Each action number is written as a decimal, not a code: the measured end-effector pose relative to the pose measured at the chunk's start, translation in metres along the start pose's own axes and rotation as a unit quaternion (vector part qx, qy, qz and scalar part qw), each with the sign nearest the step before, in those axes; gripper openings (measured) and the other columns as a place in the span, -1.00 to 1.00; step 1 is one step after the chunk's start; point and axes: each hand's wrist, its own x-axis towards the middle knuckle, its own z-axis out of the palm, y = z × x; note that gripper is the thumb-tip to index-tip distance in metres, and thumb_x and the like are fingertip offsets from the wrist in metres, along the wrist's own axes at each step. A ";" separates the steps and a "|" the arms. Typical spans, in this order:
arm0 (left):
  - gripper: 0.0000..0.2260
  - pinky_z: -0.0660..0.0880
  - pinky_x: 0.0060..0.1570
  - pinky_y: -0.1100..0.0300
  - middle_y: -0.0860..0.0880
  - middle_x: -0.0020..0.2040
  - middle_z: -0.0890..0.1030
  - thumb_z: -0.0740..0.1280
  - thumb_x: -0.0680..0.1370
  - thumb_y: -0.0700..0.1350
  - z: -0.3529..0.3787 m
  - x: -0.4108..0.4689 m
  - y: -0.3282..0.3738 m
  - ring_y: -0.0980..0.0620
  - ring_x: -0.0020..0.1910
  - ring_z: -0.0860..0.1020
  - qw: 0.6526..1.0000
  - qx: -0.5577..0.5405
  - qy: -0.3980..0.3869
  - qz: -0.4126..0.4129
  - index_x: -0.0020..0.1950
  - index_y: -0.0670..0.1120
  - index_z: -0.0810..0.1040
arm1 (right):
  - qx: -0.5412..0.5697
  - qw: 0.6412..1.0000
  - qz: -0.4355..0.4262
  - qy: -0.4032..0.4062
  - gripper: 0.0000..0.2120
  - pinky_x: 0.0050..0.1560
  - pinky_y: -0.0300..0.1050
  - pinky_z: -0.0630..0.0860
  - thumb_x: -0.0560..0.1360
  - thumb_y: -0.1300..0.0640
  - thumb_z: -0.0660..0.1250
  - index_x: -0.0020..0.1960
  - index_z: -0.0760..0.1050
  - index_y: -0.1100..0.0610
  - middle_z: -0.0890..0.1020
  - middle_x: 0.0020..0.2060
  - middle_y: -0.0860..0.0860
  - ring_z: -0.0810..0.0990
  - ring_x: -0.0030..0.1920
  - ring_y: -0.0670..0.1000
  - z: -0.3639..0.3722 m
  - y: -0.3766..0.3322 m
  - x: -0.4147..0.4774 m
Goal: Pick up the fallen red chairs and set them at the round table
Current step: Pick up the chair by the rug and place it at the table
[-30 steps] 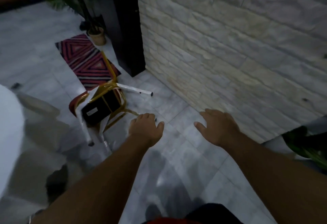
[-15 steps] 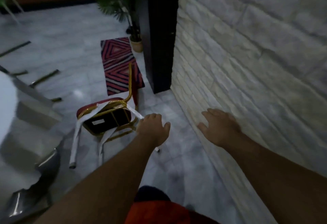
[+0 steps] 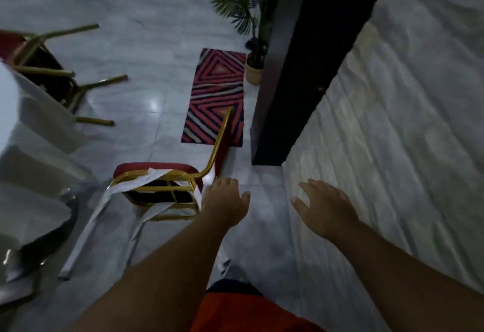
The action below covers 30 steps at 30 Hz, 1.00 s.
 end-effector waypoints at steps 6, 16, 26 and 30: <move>-0.52 0.46 0.30 -0.05 -0.11 0.31 0.56 0.13 0.63 0.22 -0.025 0.079 -0.017 -0.10 0.30 0.51 0.997 -0.046 0.018 -0.053 0.35 -0.09 0.47 | -0.021 0.998 -0.055 -0.003 -0.40 0.57 0.00 0.05 0.66 -0.22 0.03 0.61 0.15 0.06 0.20 0.60 0.05 0.18 0.58 0.06 -0.051 -0.029 0.116; -0.53 0.48 0.20 0.02 -0.04 0.20 0.59 0.07 0.56 0.25 -0.033 0.192 -0.051 -0.06 0.19 0.53 0.966 -0.165 0.081 -0.179 0.26 -0.03 0.48 | -0.057 0.975 -0.204 -0.065 -0.44 0.53 -0.02 0.10 0.64 -0.18 0.15 0.57 0.22 0.02 0.28 0.57 0.00 0.21 0.56 0.04 -0.065 -0.137 0.313; -0.61 0.41 0.30 0.02 -0.04 0.30 0.53 0.26 0.57 0.13 0.013 0.398 -0.078 -0.08 0.29 0.48 0.918 -0.254 0.035 -0.301 0.34 -0.03 0.43 | -0.145 0.941 -0.270 -0.142 -0.39 0.56 0.08 0.16 0.60 -0.12 0.24 0.59 0.18 -0.01 0.26 0.57 0.03 0.19 0.57 0.08 -0.021 -0.175 0.601; -0.62 0.42 0.30 -0.05 -0.10 0.29 0.52 0.28 0.57 0.08 0.050 0.487 -0.089 -0.12 0.29 0.46 0.900 -0.288 0.018 -0.328 0.31 -0.07 0.42 | -0.161 0.918 -0.314 -0.180 -0.32 0.52 0.19 0.23 0.50 -0.15 0.27 0.57 0.18 -0.05 0.30 0.53 0.03 0.24 0.54 0.12 0.018 -0.173 0.686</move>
